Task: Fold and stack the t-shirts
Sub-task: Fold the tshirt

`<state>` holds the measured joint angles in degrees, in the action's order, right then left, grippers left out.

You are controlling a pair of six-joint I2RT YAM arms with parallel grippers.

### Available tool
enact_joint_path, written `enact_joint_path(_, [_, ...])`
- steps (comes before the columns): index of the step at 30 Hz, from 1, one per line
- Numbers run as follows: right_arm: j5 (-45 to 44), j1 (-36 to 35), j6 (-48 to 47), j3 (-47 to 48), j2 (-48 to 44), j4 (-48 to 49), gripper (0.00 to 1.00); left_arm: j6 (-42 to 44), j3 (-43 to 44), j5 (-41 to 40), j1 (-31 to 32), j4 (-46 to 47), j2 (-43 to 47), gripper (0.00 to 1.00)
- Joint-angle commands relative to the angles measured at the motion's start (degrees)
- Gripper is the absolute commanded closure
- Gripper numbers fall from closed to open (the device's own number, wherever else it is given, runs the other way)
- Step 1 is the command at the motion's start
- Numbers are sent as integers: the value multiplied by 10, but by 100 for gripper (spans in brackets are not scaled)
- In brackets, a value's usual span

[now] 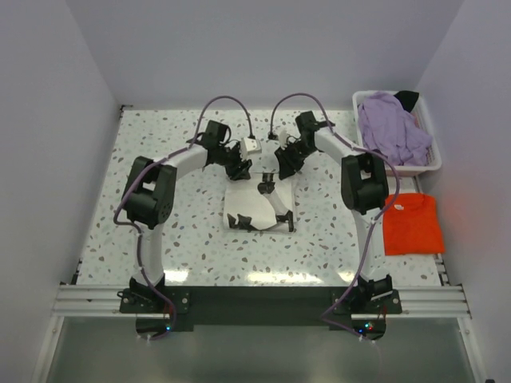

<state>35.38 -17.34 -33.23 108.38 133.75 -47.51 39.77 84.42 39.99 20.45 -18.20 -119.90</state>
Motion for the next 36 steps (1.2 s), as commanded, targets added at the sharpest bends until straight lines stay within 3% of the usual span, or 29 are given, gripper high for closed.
enact_joint_path(1, [40, -5, -4, -11, -6, -4, 67, 51, -19, 4, 6, -3, 19, 48])
enact_joint_path(5, [82, 14, 23, 17, -18, -36, 54, 104, -48, 10, 16, -13, 39, 59])
enact_joint_path(7, [107, 25, 57, 21, -24, -34, 53, 122, -59, 12, 21, -13, 48, 61])
enact_joint_path(11, [130, 48, 121, 18, -26, -8, 64, 149, -57, 16, 29, -8, 48, 61])
enact_joint_path(16, [139, 50, 195, 0, -19, 36, 70, 160, -41, 20, 42, 11, 35, 47])
enact_joint_path(27, [106, 63, 204, -18, -4, 27, 83, 153, 6, 48, 60, 7, 2, 54])
enact_joint_path(36, [116, 62, 193, -11, 1, 36, 83, 141, 34, 41, 69, 6, -27, 58])
